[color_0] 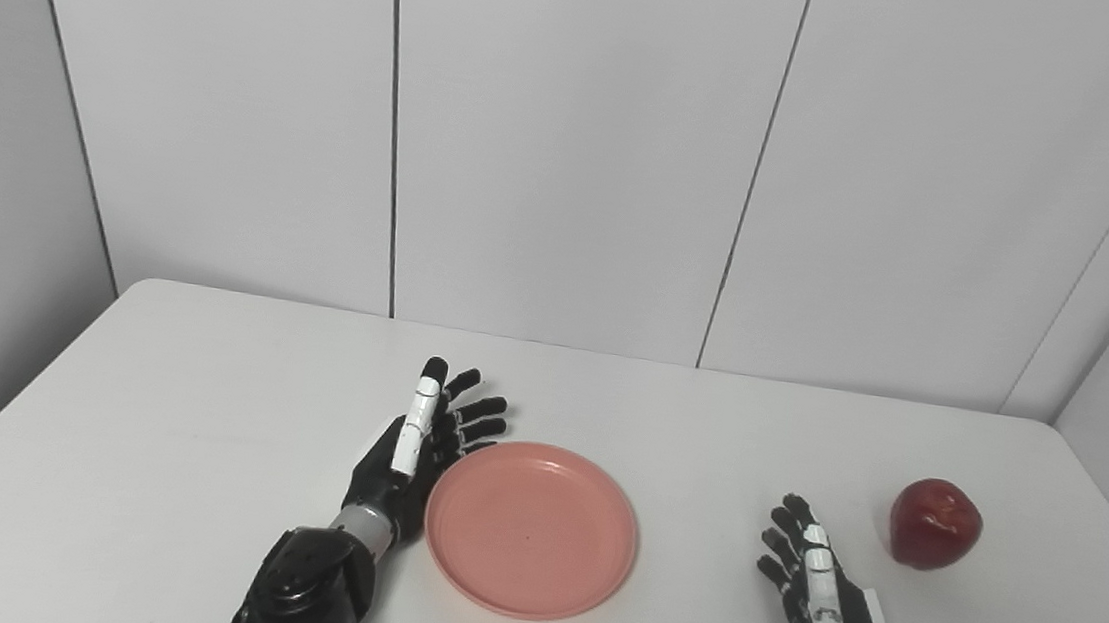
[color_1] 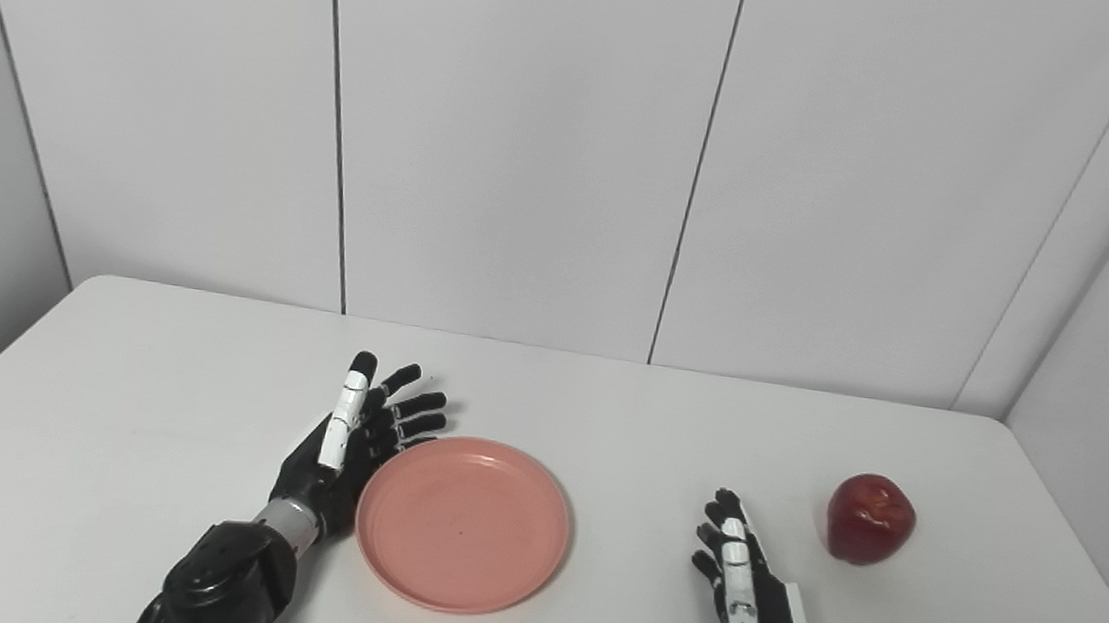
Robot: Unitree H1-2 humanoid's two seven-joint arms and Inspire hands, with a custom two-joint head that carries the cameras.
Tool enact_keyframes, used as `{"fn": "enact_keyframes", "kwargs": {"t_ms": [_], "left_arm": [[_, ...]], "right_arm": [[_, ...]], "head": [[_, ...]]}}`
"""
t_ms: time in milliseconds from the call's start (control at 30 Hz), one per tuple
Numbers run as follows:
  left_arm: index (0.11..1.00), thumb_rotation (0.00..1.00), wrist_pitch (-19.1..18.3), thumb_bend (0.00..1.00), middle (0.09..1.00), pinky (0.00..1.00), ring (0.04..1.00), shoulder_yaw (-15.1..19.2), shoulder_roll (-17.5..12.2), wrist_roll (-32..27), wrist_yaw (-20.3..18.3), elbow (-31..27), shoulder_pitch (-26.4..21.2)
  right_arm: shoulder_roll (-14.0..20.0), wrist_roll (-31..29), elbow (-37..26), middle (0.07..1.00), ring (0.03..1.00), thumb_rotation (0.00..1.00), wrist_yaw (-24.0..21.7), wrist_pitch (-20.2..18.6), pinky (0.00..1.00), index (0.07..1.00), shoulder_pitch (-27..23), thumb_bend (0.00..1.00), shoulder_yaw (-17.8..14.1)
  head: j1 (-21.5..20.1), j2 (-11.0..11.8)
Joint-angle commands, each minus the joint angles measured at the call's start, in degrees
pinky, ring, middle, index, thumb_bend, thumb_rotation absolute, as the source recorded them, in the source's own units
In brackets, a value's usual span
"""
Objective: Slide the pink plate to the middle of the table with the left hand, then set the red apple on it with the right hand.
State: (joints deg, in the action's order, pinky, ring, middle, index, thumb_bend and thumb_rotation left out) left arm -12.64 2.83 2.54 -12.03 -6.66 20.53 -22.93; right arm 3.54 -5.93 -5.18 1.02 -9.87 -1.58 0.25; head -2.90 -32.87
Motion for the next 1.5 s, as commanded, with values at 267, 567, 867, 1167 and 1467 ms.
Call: {"fn": "enact_keyframes", "kwargs": {"t_ms": [267, 567, 867, 1167, 1467], "left_arm": [[0.899, 0.99, -2.3, 0.71, 0.809, 0.79, 0.806, -0.2, 2.1, 0.8, 2.2, 1.0, 2.1], [0.916, 1.0, -2.7, 0.7, 0.824, 0.81, 0.825, 0.1, 1.0, 0.1, 1.1, 1.2, 2.3], [0.928, 1.0, -2.4, 0.7, 0.842, 0.82, 0.837, 1.3, -0.4, -0.6, -0.6, 1.6, 3.0], [0.927, 1.0, -1.8, 0.69, 0.842, 0.84, 0.837, 2.4, -1.8, -1.6, -1.8, 3.4, 2.7], [0.944, 1.0, -1.0, 0.67, 0.852, 0.86, 0.858, 2.4, -2.8, -1.8, -2.4, 4.6, 2.7]], "right_arm": [[-1.2, 0.3, -0.6, 0.93, 0.92, 1.0, -1.4, -3.3, 0.86, 0.934, -0.5, 0.74, 1.7], [-1.6, 0.7, -0.4, 0.933, 0.924, 1.0, -1.5, -3.2, 0.87, 0.938, -0.7, 0.76, 2.1], [-3.1, 2.1, -0.1, 0.93, 0.917, 1.0, -0.9, -3.5, 0.87, 0.944, -1.0, 0.8, 3.2], [-4.8, 3.6, 0.9, 0.927, 0.916, 1.0, -0.2, -3.7, 0.88, 0.937, -1.7, 0.8, 4.2], [-5.3, 5.1, 1.4, 0.926, 0.917, 1.0, 0.0, -3.2, 0.88, 0.942, -1.9, 0.8, 4.7]], "head": [[-0.5, -0.3], [-2.5, -0.3], [-8.6, 0.0], [-13.5, 0.6], [-14.9, 0.9]]}}
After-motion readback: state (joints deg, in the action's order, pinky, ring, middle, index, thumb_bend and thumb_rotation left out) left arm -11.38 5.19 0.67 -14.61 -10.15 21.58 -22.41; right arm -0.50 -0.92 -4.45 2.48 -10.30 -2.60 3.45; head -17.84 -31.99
